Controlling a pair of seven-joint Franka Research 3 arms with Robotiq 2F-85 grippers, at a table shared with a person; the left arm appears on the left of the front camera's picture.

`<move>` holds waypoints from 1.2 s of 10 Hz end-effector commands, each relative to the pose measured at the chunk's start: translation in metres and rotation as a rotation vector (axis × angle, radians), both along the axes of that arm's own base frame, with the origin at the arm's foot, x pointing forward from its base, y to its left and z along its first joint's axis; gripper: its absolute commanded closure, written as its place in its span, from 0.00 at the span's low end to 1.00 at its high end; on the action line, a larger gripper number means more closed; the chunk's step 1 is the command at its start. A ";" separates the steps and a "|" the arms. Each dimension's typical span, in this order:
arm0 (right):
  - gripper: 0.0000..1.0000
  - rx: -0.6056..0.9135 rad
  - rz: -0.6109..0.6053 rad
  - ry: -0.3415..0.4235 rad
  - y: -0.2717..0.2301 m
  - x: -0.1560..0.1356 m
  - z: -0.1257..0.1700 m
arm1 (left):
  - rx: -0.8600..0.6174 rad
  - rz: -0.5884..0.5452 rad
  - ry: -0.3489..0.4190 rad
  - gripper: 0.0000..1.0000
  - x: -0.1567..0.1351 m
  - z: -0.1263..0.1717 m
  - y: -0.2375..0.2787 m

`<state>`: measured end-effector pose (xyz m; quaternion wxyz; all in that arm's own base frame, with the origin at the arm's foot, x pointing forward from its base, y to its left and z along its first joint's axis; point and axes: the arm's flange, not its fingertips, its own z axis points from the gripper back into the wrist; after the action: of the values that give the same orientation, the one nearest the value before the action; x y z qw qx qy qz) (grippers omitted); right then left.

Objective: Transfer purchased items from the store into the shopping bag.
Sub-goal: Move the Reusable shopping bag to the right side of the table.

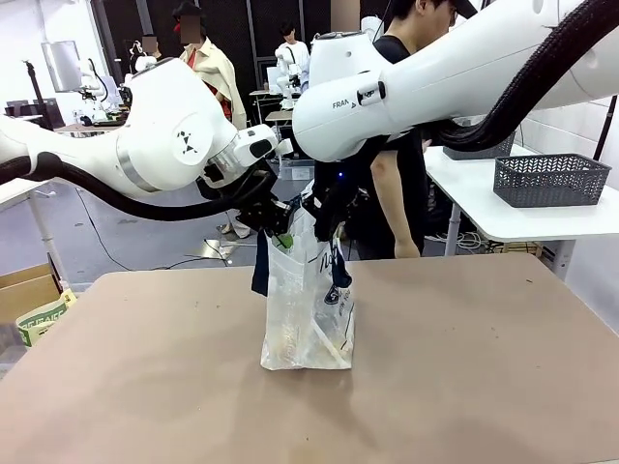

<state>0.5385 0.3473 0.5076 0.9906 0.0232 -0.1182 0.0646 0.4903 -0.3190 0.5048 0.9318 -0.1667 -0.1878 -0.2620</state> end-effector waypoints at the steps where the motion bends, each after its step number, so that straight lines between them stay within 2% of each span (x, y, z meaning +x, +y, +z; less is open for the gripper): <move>1: 1.00 0.024 -0.014 0.024 0.007 0.006 -0.003 | -0.036 -0.039 -0.016 1.00 0.005 0.003 -0.003; 2: 1.00 0.029 0.009 0.016 -0.002 0.004 -0.001 | 0.000 0.000 0.000 1.00 0.000 0.000 0.000; 4: 1.00 0.003 0.002 0.000 0.002 0.002 -0.001 | -0.001 -0.005 0.000 1.00 0.001 -0.001 -0.002; 6: 1.00 0.062 -0.013 0.003 0.010 0.006 -0.002 | -0.004 -0.021 -0.027 1.00 0.002 -0.004 -0.007; 12: 1.00 0.070 -0.026 0.010 0.018 0.009 -0.004 | -0.033 -0.042 -0.065 1.00 -0.002 -0.002 -0.006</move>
<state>0.5443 0.3609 0.5061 0.9904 0.0399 -0.1169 0.0620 0.4905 -0.3286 0.5029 0.9244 -0.1681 -0.2043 -0.2747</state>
